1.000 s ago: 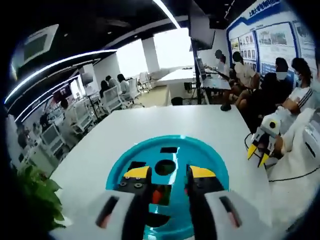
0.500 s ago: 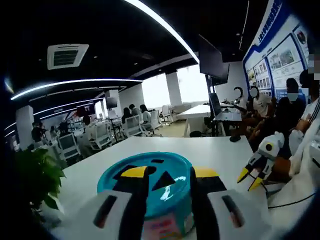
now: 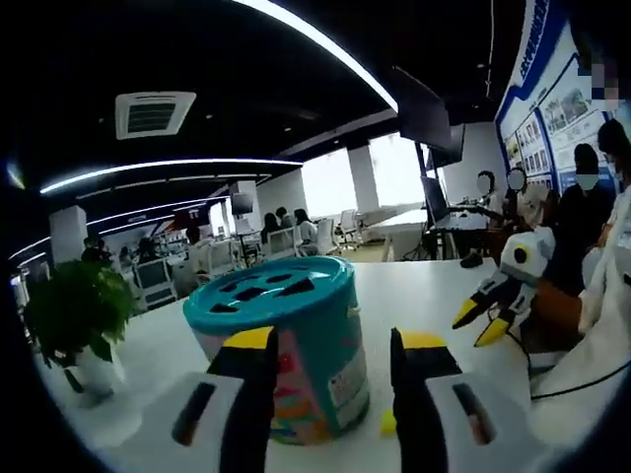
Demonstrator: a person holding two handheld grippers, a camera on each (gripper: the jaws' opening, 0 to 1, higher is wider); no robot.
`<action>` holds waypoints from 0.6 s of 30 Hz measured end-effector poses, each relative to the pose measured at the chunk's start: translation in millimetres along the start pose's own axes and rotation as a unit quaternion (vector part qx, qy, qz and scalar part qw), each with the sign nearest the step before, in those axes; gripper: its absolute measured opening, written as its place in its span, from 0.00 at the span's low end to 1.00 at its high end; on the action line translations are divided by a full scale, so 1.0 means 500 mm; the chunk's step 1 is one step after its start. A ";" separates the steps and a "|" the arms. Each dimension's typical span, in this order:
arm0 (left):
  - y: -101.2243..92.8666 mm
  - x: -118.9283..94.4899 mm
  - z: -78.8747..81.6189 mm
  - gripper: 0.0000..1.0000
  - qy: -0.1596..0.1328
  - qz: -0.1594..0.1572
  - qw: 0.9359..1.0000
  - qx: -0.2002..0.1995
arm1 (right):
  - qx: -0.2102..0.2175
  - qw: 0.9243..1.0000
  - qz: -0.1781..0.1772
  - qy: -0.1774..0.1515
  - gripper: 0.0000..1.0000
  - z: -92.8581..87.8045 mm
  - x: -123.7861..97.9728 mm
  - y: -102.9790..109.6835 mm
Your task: Arrange the toys in the designated storage area by placing each visible toy with the group until no toy remains scattered across the table.
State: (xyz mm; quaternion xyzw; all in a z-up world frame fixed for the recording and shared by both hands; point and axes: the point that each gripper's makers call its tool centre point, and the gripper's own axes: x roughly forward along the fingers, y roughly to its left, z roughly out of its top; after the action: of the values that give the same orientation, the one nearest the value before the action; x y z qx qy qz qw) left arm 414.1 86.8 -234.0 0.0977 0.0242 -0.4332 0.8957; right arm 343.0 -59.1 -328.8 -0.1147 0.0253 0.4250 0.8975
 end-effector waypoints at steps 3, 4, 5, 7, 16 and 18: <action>-0.034 -0.001 -0.014 0.54 0.007 -0.032 0.999 -0.041 | 0.000 1.000 -0.001 0.001 0.25 -0.002 0.000 -0.004; -0.036 -0.003 -0.017 0.53 0.005 -0.030 0.999 -0.040 | 0.001 1.000 -0.001 0.001 0.25 -0.002 0.001 -0.005; -0.040 -0.004 -0.022 0.51 0.005 -0.028 0.999 -0.041 | 0.002 1.000 -0.002 0.001 0.25 -0.003 0.001 -0.006; -0.042 -0.005 -0.034 0.46 0.009 -0.020 0.999 -0.035 | 0.002 1.000 -0.002 0.000 0.25 -0.002 0.001 -0.006; -0.080 0.018 -0.133 0.37 0.060 -0.015 0.998 -0.012 | 0.000 1.000 -0.002 0.003 0.25 -0.006 -0.001 -0.008; -0.083 0.025 -0.155 0.37 0.069 -0.013 0.997 -0.012 | 0.000 1.000 -0.002 0.003 0.25 -0.006 -0.001 -0.007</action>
State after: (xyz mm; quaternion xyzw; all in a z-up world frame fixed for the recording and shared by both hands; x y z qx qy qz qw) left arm 392.7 67.3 -318.0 0.1164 0.0927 -0.4370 0.8871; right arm 345.5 -62.4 -331.0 -0.1161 0.0273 0.4232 0.8982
